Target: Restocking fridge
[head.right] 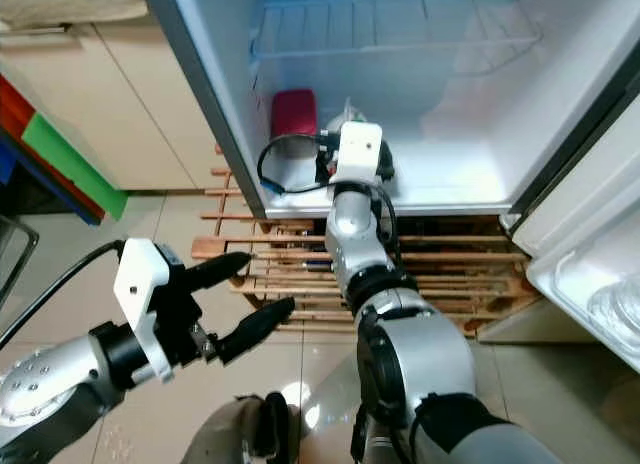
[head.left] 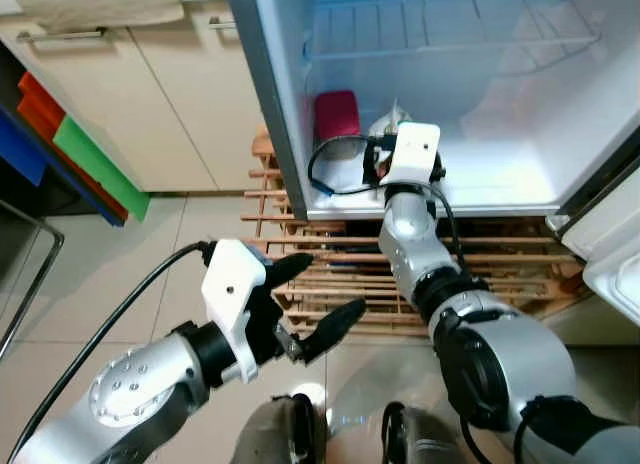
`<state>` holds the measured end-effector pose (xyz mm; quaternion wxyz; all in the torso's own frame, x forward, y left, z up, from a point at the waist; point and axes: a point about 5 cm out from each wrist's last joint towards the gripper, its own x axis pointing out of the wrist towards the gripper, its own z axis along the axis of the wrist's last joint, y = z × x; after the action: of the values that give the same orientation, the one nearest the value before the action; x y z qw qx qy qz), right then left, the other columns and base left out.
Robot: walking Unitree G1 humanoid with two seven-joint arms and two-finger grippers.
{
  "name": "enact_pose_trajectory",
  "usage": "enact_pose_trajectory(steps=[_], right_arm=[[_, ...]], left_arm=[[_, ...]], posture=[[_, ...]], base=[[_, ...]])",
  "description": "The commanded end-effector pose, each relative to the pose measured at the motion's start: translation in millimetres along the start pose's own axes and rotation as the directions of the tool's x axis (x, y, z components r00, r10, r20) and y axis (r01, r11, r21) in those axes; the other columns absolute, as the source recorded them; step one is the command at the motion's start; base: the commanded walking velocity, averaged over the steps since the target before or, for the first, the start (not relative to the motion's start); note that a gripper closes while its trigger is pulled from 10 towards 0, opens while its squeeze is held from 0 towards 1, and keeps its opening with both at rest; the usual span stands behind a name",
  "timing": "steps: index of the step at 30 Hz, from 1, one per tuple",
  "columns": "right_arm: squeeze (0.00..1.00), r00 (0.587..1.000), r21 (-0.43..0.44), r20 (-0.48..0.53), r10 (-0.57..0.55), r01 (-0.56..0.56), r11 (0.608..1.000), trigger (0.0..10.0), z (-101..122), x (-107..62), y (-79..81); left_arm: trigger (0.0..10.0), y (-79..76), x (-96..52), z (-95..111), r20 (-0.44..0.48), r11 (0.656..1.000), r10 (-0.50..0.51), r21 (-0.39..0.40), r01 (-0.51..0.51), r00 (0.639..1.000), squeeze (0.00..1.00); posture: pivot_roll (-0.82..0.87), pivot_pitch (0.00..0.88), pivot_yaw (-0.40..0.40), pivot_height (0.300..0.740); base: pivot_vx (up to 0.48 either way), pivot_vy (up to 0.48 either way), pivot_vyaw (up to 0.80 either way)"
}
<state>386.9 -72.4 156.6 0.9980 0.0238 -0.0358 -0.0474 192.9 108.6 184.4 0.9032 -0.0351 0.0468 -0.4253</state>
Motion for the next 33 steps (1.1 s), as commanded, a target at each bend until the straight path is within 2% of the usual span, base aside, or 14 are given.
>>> enact_pose_trajectory(steps=[1,5,10,12,13,14,16,17,21,22,24,26,30,33], right_arm=[[1.0,1.0,0.028,0.024,0.019,-0.02,0.999,10.0,4.5,-0.3,4.8],[1.0,0.998,0.053,0.036,0.043,-0.045,0.998,10.0,8.1,0.7,5.9],[1.0,0.993,0.012,0.095,0.073,-0.075,0.997,10.0,17.8,3.3,4.6],[1.0,0.978,0.021,0.202,0.058,-0.064,0.998,10.0,31.1,2.5,0.3],[0.92,0.966,0.01,0.246,0.081,-0.086,0.996,10.0,36.3,1.0,0.9],[0.0,0.953,0.0,0.283,0.112,-0.117,0.993,10.0,39.6,-3.3,1.4],[0.0,0.941,0.008,0.302,0.154,-0.164,0.986,10.0,37.4,-14.3,-5.1],[0.0,0.941,0.008,0.302,0.154,-0.164,0.986,10.0,37.4,-14.3,-5.1],[0.0,0.955,0.02,0.245,0.166,-0.176,0.984,10.0,16.9,-44.9,-38.2],[0.0,0.955,0.02,0.245,0.166,-0.176,0.984,10.0,16.9,-44.9,-38.2],[0.0,0.973,-0.004,0.175,0.148,-0.15,0.989,10.0,-10.6,-69.8,-62.3],[0.0,0.98,-0.029,0.144,0.139,-0.136,0.99,10.0,-22.5,-81.3,-73.4],[0.0,0.986,-0.051,0.116,0.119,-0.113,0.992,10.0,-28.5,-89.3,-86.8],[0.0,0.997,0.002,0.025,0.074,-0.074,0.997,10.0,-45.0,-114.9,-110.9]], left_arm=[[10.0,1.5,2.4,-3.4,-0.005,1.0,-0.007,0.007,0.007,1.0,0.0],[10.0,7.6,13.7,-2.6,0.03,1.0,-0.008,0.022,0.007,1.0,0.0],[10.0,17.9,28.5,-2.1,0.072,0.999,-0.005,0.041,0.002,0.997,0.0],[10.0,21.1,32.1,-1.1,0.091,0.999,0.003,0.045,-0.007,0.996,0.0],[10.0,24.3,34.5,-1.6,0.098,0.999,0.014,0.038,-0.018,0.995,0.0],[10.0,29.4,35.7,-2.1,0.105,0.999,0.045,0.013,-0.046,0.993,0.0],[10.0,46.2,37.6,-2.6,0.129,0.99,0.135,-0.05,-0.129,0.982,0.0],[10.0,46.2,37.6,-2.6,0.129,0.99,0.135,-0.05,-0.129,0.982,0.0],[10.0,68.1,32.4,-1.9,0.145,0.969,0.248,-0.06,-0.241,0.958,0.0],[10.0,68.1,32.4,-1.9,0.145,0.969,0.248,-0.06,-0.241,0.958,0.0],[10.0,83.6,34.2,-3.3,0.146,0.945,0.327,-0.052,-0.323,0.934,0.0],[10.0,91.0,33.5,-5.8,0.14,0.923,0.385,-0.066,-0.379,0.912,0.0],[10.0,99.8,31.8,-12.5,0.12,0.89,0.455,-0.091,-0.446,0.882,0.0],[10.0,95.5,20.9,-26.2,0.109,0.89,0.453,0.003,-0.456,0.885,0.0]], posture=[[0.18,0.13,0.067,0.74],[0.16,0.08,0.052,0.74],[0.12,0.013,0.036,0.74],[0.11,0.0,0.029,0.74],[0.09,0.0,0.025,0.74],[0.08,0.0,0.023,0.74],[0.05,0.0,0.018,0.74],[0.05,0.0,0.018,0.74],[0.01,0.0,0.029,0.74],[0.01,0.0,0.029,0.74],[-0.02,0.0,0.05,0.74],[-0.02,0.0,0.057,0.74],[-0.04,0.0,0.065,0.74],[-0.05,0.0,0.043,0.74]], base=[[0.0,0.0,0.0],[0.0,0.0,0.0],[0.0,0.0,0.0],[0.0,0.0,0.0],[0.0,0.0,0.0],[0.0,0.0,0.0],[0.0,0.0,0.0],[0.0,0.0,0.0],[0.0,0.0,0.0],[0.0,0.0,0.0],[0.0,0.0,0.0],[0.0,0.0,0.0],[0.0,0.0,0.0],[0.0,0.0,0.0]])
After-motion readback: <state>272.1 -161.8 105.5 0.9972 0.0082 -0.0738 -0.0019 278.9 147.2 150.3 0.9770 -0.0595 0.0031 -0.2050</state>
